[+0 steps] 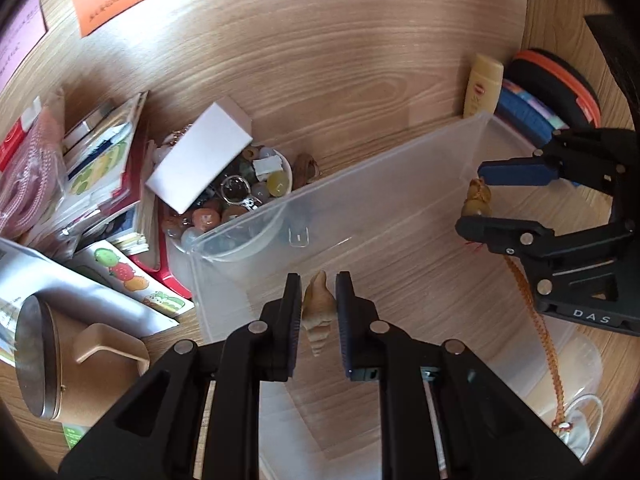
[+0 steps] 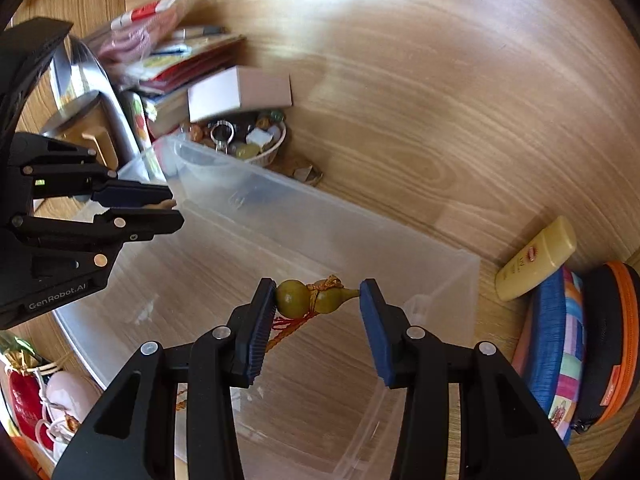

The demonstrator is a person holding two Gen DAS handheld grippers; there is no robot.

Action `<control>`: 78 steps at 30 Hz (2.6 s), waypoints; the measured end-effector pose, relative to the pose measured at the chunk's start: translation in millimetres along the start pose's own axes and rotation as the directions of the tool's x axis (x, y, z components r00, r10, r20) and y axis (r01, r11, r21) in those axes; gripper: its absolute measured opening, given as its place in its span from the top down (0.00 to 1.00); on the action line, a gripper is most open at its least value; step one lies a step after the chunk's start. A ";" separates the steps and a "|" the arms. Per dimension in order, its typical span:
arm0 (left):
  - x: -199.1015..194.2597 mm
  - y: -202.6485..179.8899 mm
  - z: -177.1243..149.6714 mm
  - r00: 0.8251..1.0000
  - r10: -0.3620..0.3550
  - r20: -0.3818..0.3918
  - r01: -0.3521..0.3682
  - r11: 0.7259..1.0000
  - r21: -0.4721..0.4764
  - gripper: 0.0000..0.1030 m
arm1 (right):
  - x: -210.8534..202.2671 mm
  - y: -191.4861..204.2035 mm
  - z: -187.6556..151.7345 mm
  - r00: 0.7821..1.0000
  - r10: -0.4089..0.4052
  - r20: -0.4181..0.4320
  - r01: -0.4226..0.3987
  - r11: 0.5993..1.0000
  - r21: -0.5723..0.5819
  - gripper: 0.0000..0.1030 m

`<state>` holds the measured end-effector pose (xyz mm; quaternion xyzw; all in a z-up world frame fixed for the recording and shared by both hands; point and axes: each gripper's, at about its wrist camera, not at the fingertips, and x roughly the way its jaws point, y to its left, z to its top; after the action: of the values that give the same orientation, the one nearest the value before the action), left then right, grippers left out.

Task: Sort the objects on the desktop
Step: 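Lower seashell into the clear box with left gripper while right gripper releases the gourd, then withdraw both grippers from the box back toward the remaining items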

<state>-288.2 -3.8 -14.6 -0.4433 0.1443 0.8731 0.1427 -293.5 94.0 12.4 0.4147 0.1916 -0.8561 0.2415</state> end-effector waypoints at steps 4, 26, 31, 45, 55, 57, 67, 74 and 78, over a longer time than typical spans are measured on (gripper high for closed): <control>7.2 -4.4 0.5 1.000 0.004 -0.022 -0.003 1.000 0.025 0.84 | 8.1 -0.1 0.3 0.999 0.009 -0.039 -0.009 1.000 -0.005 0.62; 21.7 -8.4 3.8 0.996 0.029 -0.089 -0.019 0.993 0.112 0.84 | 26.0 7.8 0.9 0.979 0.003 -0.205 -0.014 0.999 -0.052 0.62; 20.4 -4.6 4.6 0.996 0.031 -0.082 -0.022 0.994 0.108 0.84 | 23.5 11.0 0.2 0.977 -0.022 -0.213 0.010 0.998 -0.058 0.61; 16.7 12.2 7.4 0.998 0.010 -0.068 -0.006 0.998 0.068 0.82 | 21.4 15.1 1.5 0.981 -0.031 -0.193 0.026 0.999 -0.029 0.49; 6.4 24.3 9.9 0.999 -0.015 -0.032 0.017 0.999 0.050 0.61 | -18.5 19.0 -5.2 0.990 -0.069 -0.125 0.070 0.998 0.003 0.40; 1.7 4.0 -8.2 0.999 -0.023 -0.033 0.024 0.999 0.044 0.60 | -32.4 18.5 -5.5 0.992 -0.076 -0.099 0.078 0.997 0.015 0.36; -42.3 -11.9 -33.1 0.998 0.043 0.053 -0.047 0.995 0.090 0.34 | -52.1 23.3 -16.8 0.992 -0.124 -0.012 0.124 0.992 0.029 0.31; -82.1 -11.9 -43.3 0.991 0.080 0.103 -0.087 0.994 0.069 0.23 | -82.4 23.8 -44.0 0.992 -0.123 0.043 0.120 0.991 0.062 0.24; -89.2 -24.2 -40.3 0.984 0.117 0.137 -0.126 0.990 0.060 0.12 | -97.2 24.4 -55.0 0.989 -0.126 0.072 0.120 0.990 0.075 0.23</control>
<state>-199.0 -7.6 32.2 -0.3693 0.1909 0.9023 0.1136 -193.1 128.0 55.3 0.3774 0.1773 -0.8908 0.1806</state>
